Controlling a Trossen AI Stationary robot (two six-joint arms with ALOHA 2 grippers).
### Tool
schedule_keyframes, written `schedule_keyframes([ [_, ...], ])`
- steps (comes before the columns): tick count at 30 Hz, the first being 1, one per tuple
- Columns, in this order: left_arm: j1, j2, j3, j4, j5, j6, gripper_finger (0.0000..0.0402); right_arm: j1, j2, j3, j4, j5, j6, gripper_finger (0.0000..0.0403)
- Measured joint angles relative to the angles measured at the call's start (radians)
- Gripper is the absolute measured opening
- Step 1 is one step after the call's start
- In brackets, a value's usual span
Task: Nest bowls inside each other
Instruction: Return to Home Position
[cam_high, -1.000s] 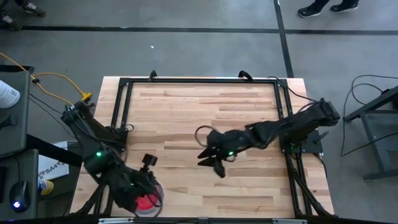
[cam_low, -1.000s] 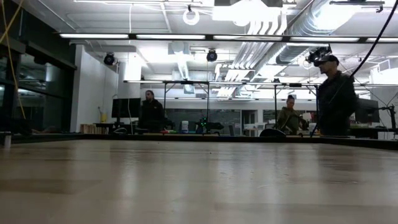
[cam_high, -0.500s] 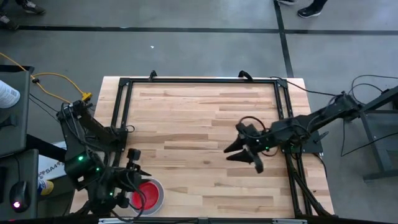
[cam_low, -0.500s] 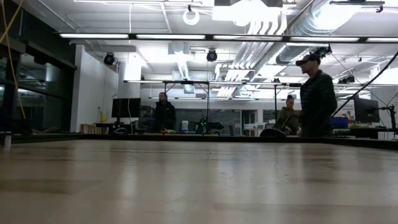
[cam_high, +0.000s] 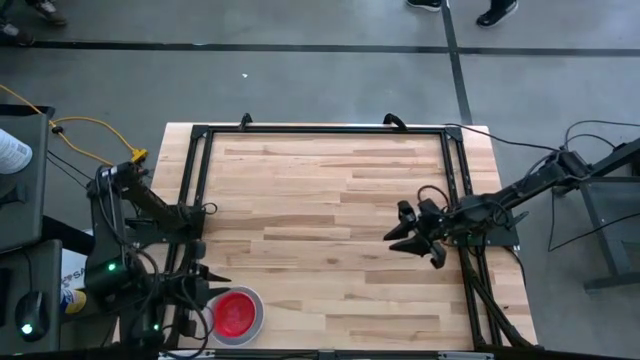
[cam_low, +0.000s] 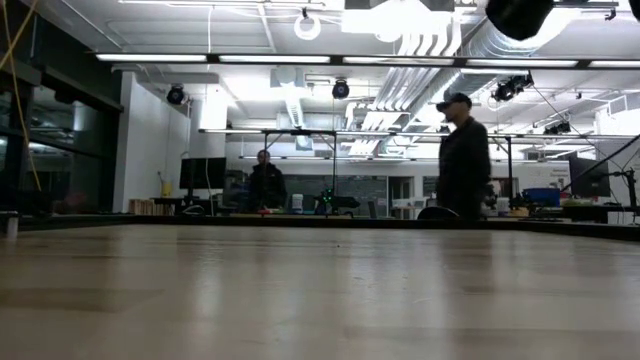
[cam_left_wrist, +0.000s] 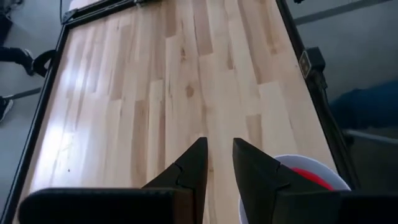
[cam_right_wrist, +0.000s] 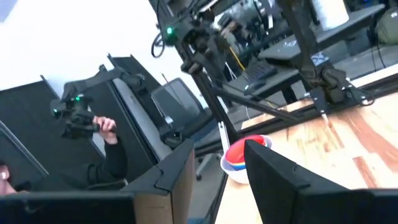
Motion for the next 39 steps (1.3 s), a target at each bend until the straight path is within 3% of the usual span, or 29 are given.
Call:
schedule_keyframes([
  [14,-0.097,-0.001,-0.212,0.000,-0.058,-0.318,0.0074,0.000,-0.307,-0.233,0.053,0.007,0.001,0.0135],
  [25,-0.164,-0.003,-0.349,0.028,-0.106,-0.522,0.0074,0.000,-0.399,-0.320,0.044,0.020,0.006,0.0135],
  [39,-0.168,-0.002,-0.410,0.091,-0.121,-0.545,0.0074,0.000,-0.497,-0.428,0.075,0.026,0.055,0.0135],
])
